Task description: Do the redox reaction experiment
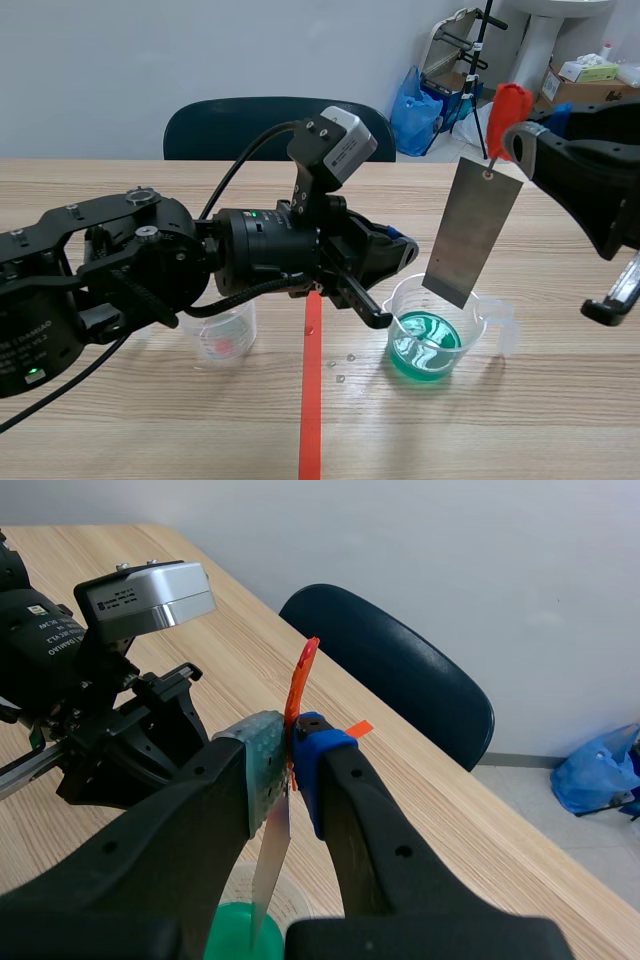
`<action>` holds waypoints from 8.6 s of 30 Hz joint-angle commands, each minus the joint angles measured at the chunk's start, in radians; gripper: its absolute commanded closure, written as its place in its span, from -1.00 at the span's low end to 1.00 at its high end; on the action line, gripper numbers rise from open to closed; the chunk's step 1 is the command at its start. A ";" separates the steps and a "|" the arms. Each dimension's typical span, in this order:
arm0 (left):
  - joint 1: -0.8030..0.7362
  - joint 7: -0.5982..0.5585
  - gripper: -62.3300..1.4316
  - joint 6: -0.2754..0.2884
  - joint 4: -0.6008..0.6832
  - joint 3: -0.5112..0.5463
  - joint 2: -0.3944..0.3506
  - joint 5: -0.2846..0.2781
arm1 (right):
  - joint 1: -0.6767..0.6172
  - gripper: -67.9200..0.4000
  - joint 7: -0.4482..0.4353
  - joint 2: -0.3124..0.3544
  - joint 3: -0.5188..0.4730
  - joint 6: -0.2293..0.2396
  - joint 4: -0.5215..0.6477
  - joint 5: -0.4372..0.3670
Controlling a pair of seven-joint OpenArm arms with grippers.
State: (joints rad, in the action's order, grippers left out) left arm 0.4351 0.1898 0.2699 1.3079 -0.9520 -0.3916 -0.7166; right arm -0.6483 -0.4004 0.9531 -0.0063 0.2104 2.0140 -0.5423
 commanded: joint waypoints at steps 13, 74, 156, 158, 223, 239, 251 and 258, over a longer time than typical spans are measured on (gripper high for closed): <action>-0.160 -0.085 0.87 0.105 0.095 0.235 -0.239 -0.014 | 0.014 0.94 -0.017 0.002 -0.008 -0.003 0.016 -0.011; -1.752 -1.389 -0.99 0.017 0.046 1.356 -0.157 0.701 | 0.014 0.94 -0.006 0.002 -0.006 0.000 0.016 -0.011; -1.752 -1.376 -0.99 0.017 0.046 1.356 -0.157 0.701 | 0.014 0.93 0.002 0.002 -0.006 0.037 0.016 0.022; -1.752 -1.376 -0.99 0.017 0.046 1.356 -0.157 0.701 | 0.014 0.93 0.002 0.002 -0.006 0.037 0.016 0.022; -1.752 -1.375 -0.99 0.017 0.046 1.356 -0.157 0.701 | 0.014 0.93 0.000 0.002 -0.006 0.037 0.016 0.022; -1.752 -1.375 -0.99 0.017 0.046 1.356 -0.157 0.701 | 0.014 0.93 -0.014 0.002 -0.006 0.038 0.001 0.023; -1.752 -1.375 -0.99 0.016 0.046 1.356 -0.158 0.701 | 0.017 0.93 -0.037 -0.001 -0.006 0.045 -0.015 0.023; -1.752 -1.374 -0.99 0.016 0.046 1.356 -0.158 0.701 | 0.037 0.93 -0.044 -0.019 -0.002 0.056 -0.034 0.023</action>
State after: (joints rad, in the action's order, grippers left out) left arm -1.3155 -1.1637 0.2848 1.3453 0.4000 -0.5514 -0.0051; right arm -0.6395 -0.4225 0.9482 -0.0063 0.2699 1.9881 -0.5121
